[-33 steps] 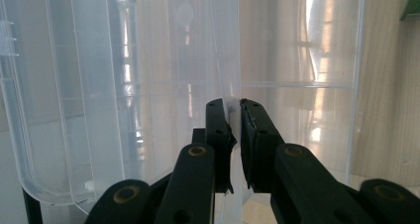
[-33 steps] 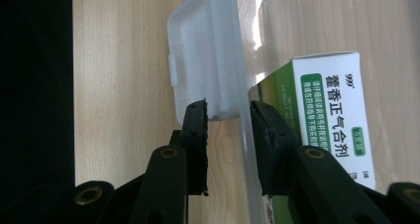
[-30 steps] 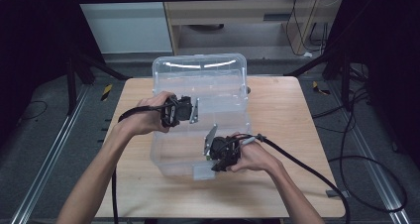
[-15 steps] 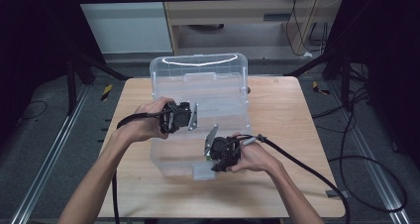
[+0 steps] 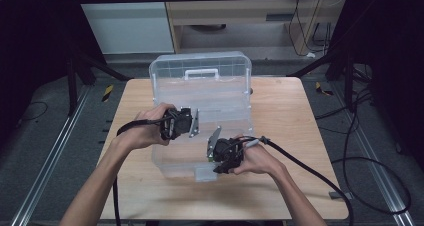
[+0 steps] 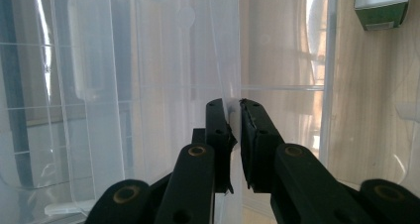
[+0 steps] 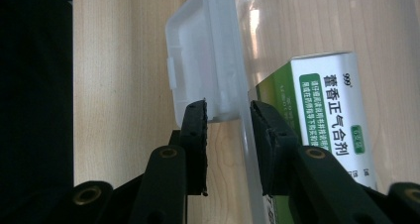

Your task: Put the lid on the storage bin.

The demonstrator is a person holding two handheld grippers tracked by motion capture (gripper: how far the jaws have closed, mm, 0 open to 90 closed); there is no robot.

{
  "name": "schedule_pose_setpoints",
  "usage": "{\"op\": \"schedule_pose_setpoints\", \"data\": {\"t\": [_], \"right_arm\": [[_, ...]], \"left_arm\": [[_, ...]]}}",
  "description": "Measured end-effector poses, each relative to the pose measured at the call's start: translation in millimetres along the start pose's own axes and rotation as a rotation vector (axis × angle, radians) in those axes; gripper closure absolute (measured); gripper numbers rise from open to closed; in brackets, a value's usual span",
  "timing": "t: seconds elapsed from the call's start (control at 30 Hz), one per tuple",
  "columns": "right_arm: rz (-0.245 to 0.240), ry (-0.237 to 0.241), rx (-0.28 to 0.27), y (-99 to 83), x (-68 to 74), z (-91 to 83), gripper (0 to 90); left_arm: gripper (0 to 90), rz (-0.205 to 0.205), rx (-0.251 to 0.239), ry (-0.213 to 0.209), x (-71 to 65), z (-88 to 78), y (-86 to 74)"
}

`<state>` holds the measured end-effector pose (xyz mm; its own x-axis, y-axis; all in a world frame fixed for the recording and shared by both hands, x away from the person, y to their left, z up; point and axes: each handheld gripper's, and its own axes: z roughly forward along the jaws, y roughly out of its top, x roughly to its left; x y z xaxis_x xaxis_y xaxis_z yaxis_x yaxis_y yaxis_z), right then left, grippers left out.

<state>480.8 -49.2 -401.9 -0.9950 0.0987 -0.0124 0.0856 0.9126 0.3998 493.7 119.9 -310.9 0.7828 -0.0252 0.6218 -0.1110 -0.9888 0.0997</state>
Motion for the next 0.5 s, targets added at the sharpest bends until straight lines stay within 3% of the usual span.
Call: {"op": "schedule_pose_setpoints", "data": {"t": [0.43, 0.5], "right_arm": [[0.0, -0.007, -0.015, -1.3, 0.9, 0.1, 68.5], [0.0, -0.004, -0.015, -1.4, 0.9, 0.1, 68.5]], "left_arm": [[82.2, -0.002, 0.007, -0.001, -6.1, -2.3, 0.7], [82.2, -0.007, -0.009, 0.005, -7.9, -1.4, 0.3]]}}
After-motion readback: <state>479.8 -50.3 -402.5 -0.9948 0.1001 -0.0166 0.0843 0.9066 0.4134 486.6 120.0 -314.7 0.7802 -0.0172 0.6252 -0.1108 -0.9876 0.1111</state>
